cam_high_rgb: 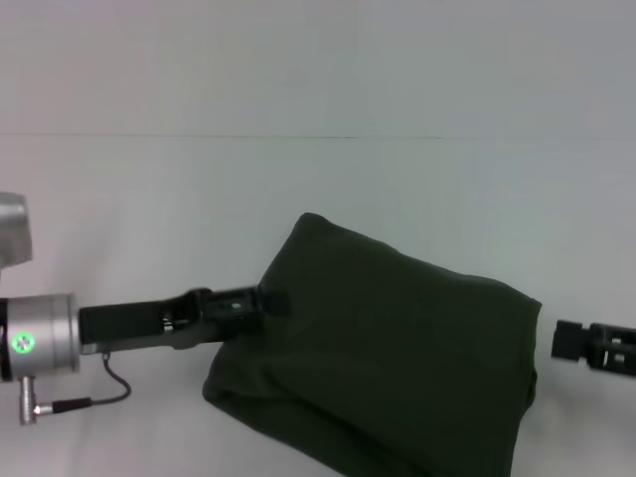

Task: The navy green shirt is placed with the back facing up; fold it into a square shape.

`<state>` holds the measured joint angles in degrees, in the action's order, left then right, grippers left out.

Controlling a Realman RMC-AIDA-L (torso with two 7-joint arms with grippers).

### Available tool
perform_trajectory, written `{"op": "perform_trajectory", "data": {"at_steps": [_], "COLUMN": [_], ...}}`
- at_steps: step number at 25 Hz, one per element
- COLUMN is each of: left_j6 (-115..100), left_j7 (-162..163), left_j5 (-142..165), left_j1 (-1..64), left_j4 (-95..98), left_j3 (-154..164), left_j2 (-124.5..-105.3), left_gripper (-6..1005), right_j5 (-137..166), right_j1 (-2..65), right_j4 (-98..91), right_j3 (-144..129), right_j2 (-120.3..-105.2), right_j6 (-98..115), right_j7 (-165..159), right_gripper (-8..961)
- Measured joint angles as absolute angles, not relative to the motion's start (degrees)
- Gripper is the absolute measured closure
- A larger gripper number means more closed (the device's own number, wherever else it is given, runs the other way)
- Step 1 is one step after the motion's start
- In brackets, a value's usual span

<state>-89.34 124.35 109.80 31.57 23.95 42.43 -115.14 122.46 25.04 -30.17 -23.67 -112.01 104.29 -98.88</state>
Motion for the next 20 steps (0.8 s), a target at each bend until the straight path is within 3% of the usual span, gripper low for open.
{"op": "perform_trajectory", "data": {"at_steps": [4, 9, 11, 20], "left_j6": [-89.0, -89.5, -89.5, -85.8], "left_j7": [118.2, 112.9, 111.1, 110.8], "left_j5": [109.8, 111.4, 112.8, 118.1], "left_j1": [31.7, 31.2, 31.3, 32.2], "left_j4": [24.8, 26.8, 27.1, 27.6], "left_j3": [44.8, 45.5, 46.4, 49.3], "left_j2": [-115.09, -115.16, -115.39, -115.66], "left_gripper": [124, 124, 124, 122], "right_j5": [122.5, 122.1, 122.0, 122.4], "right_j1": [22.5, 19.3, 18.9, 18.8], "right_j4": [-30.4, -32.5, -33.0, -33.3], "right_j3": [-25.1, -23.4, -22.9, -22.9], "right_j2": [-113.79, -117.79, -118.76, -119.28], "right_j6": [109.5, 110.5, 109.6, 108.0], "right_j7": [-77.0, -57.5, -55.2, -54.9], "right_gripper": [366, 330, 316, 244]}}
